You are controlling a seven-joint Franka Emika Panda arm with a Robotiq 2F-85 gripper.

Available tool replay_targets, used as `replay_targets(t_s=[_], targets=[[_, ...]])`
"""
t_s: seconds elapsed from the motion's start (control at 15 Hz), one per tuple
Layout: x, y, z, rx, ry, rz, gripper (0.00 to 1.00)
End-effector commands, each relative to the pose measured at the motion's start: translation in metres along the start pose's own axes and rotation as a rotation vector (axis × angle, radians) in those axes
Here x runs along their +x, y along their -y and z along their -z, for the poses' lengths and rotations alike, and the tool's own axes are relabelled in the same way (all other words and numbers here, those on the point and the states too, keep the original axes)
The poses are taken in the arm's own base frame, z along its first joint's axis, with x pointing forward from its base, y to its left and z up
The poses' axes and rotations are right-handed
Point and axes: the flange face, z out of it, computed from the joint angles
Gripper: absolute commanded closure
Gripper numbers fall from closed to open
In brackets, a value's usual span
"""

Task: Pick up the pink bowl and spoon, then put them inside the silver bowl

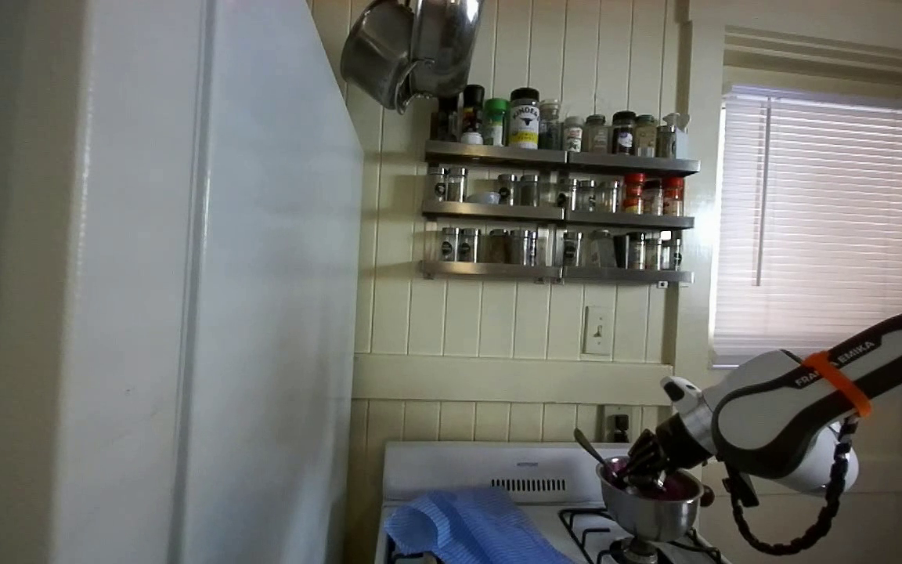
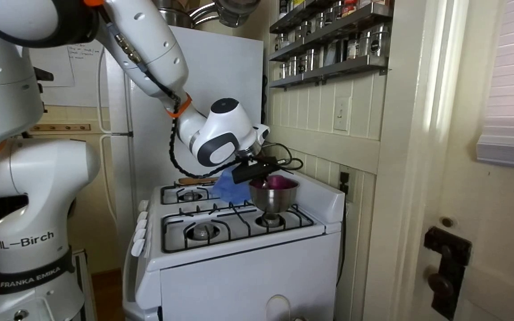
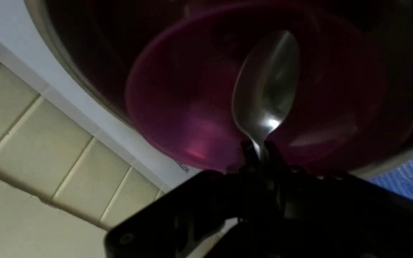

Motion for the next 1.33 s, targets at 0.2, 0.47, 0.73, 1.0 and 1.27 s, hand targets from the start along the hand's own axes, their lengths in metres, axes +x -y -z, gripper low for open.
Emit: replay_targets(t_s=[0.2,0.47,0.73,1.0,1.27], targets=[[-0.008,0.007,0.002,0.031,0.063,0.055,0.44],[0.010,0.001,0.016,-0.012,0.057,-0.017,0.15],[0.042,-0.001,0.036,-0.061,0.011,-0.038,0.00],[0.082,0.007,0.044,-0.016,0.030,-0.076,0.00],[0.118,0.026,0.042,0.026,0.114,-0.011,0.00]])
